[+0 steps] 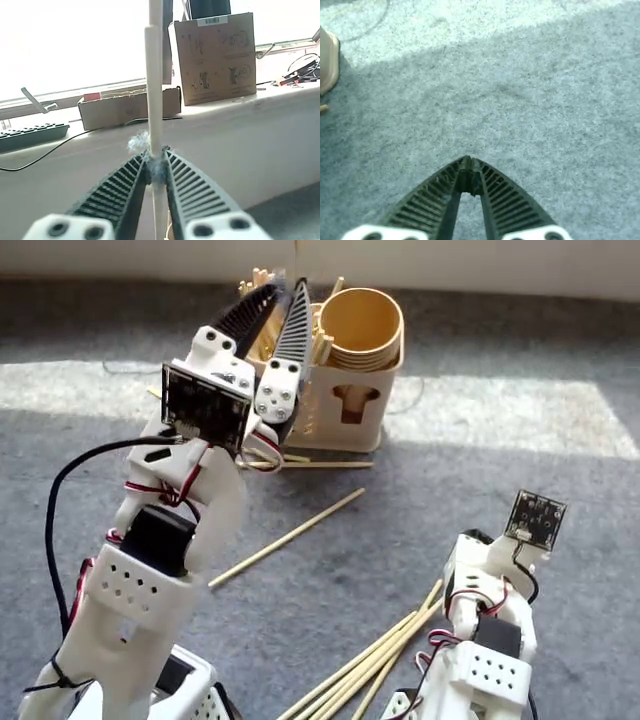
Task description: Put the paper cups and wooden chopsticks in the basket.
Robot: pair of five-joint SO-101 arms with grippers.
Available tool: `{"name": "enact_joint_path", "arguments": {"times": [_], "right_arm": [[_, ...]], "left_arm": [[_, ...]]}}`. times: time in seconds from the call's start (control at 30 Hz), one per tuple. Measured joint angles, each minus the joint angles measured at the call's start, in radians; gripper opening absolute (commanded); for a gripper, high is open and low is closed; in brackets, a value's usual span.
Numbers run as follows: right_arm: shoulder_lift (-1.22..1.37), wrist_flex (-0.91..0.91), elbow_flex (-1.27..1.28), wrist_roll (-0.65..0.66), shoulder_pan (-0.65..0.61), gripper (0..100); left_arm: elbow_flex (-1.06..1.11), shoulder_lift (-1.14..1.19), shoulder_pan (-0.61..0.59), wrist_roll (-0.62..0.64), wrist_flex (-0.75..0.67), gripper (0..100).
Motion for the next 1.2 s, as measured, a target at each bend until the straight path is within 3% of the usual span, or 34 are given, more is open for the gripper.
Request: {"name": "enact_joint_path", "arguments": {"times": [0.27,0.4,0.6,0.87,1.07,1.2], "right_arm": [[0.0,0.0,0.0,0.0,-0.029,0.7],[0.0,0.0,0.0,0.0,-0.029,0.7],[0.0,0.0,0.0,0.0,-0.034,0.7],[0.0,0.0,0.0,0.0,-0.035,0.7],[0.0,0.0,0.0,0.0,-0.035,0.7],[0.0,0.0,0.0,0.0,-0.035,0.7]], "left_arm": [[0.034,0.11,-0.051,0.003,-0.181,1],[0.034,0.242,-0.103,0.077,-0.279,1],[0.008,0.399,-0.178,0.175,-0.279,1],[-0.064,0.44,-0.201,0.209,-0.072,13],[-0.163,0.44,-0.203,0.209,0.206,15],[-0.213,0.44,-0.206,0.209,0.302,15]]}}
